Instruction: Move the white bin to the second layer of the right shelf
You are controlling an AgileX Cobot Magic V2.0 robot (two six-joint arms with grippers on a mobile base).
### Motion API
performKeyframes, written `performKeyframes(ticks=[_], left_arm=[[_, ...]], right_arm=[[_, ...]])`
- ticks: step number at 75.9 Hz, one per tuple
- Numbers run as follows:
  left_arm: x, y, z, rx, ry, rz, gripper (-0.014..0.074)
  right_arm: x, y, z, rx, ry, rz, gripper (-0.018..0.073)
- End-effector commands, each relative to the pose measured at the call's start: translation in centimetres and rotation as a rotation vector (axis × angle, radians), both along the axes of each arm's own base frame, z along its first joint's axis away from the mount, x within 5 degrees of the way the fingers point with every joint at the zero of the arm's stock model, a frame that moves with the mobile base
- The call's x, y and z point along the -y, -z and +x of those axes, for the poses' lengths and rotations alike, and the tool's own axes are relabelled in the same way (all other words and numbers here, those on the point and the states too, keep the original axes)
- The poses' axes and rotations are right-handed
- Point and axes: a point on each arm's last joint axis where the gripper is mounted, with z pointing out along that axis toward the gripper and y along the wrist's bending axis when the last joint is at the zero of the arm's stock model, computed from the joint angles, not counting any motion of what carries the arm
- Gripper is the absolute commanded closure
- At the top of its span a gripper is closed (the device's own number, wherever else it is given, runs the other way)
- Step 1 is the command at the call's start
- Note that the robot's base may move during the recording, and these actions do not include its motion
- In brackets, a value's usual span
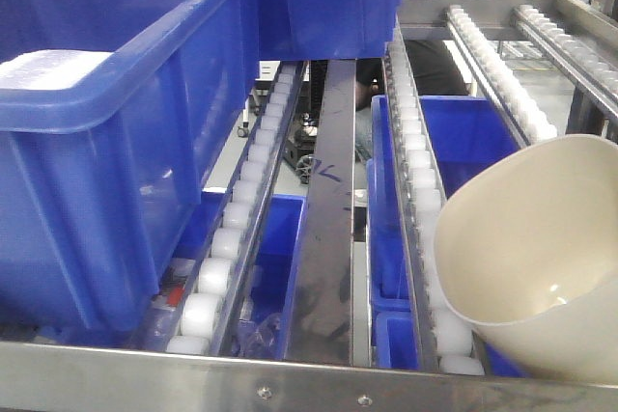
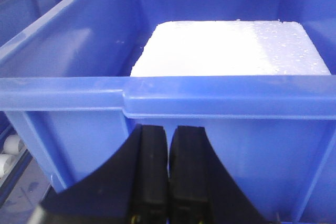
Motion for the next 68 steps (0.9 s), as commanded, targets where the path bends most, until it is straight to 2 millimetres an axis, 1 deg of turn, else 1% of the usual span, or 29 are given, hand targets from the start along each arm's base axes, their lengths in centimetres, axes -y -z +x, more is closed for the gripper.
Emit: performKeyframes(ticks=[1, 36, 47, 55, 63, 68], left_arm=[[0.0, 0.4, 0.0, 0.066, 0.001, -0.009, 0.0512], [0.0, 0.4, 0.0, 0.066, 0.001, -0.009, 0.0512], [0.0, 0.4, 0.0, 0.066, 0.001, -0.009, 0.0512], [0.0, 0.4, 0.0, 0.066, 0.001, -0.009, 0.0512], [0.0, 0.4, 0.0, 0.066, 0.001, -0.009, 0.0512], [0.0, 0.4, 0.0, 0.066, 0.001, -0.009, 0.0512]], right_arm=[[0.3, -2.0, -0.4, 0.148, 0.025, -0.007, 0.0510], [0.3, -2.0, -0.4, 0.151, 0.025, -0.007, 0.0510], [0.3, -1.3, -0.3, 0.134, 0.027, 0.003, 0.0510], [0.4, -1.1, -0.5, 0.133, 0.043, 0.085, 0.0510], [0.5, -0.7, -1.0, 0.183, 0.054, 0.036, 0.0510], [0.6, 0.1, -1.4, 0.205, 0.055, 0.039, 0.0510]])
